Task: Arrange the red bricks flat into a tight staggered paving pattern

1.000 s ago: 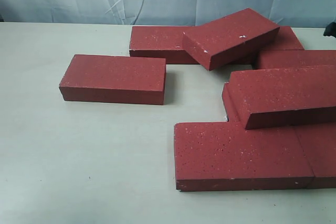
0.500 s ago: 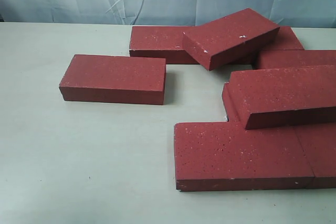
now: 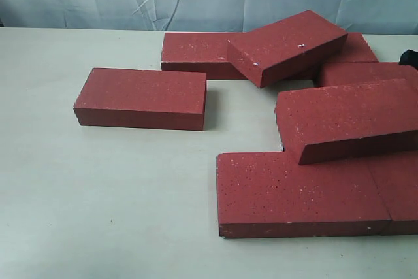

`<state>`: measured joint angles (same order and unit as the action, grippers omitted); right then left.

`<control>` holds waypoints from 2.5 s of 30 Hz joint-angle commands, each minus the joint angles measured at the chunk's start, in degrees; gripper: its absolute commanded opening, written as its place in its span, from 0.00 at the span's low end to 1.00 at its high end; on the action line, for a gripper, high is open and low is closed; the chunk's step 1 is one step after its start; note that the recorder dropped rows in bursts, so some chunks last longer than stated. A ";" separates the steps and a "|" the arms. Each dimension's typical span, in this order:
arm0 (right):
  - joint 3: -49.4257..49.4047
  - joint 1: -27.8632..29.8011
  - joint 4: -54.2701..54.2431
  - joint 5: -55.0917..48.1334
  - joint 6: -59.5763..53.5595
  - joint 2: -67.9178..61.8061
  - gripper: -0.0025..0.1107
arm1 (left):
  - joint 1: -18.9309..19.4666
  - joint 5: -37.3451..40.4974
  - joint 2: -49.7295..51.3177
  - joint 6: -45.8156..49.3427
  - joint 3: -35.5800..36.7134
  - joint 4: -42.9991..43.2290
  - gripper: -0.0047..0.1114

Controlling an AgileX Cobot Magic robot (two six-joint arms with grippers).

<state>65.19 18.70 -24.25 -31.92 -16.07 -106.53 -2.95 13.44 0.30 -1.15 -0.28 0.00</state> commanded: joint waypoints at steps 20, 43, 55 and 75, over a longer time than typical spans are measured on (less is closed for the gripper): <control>0.25 -12.57 -10.87 -9.68 -25.59 -0.06 0.02 | 0.09 -0.23 -0.30 -0.08 0.28 0.32 0.04; 0.25 -17.34 -5.23 -9.52 -13.65 2.28 0.02 | 0.09 -0.23 -0.30 -0.08 0.28 0.32 0.04; -1.00 -17.57 2.68 -10.40 -3.44 13.23 0.02 | 0.09 -0.23 -0.30 -0.08 0.28 0.32 0.04; -1.14 -25.36 7.25 -9.70 -1.26 15.97 0.02 | 0.09 -0.23 -0.30 -0.08 0.28 0.32 0.04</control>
<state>64.44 -6.72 -22.10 -42.73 -19.15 -90.62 -2.95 13.44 0.30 -1.15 -0.28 0.00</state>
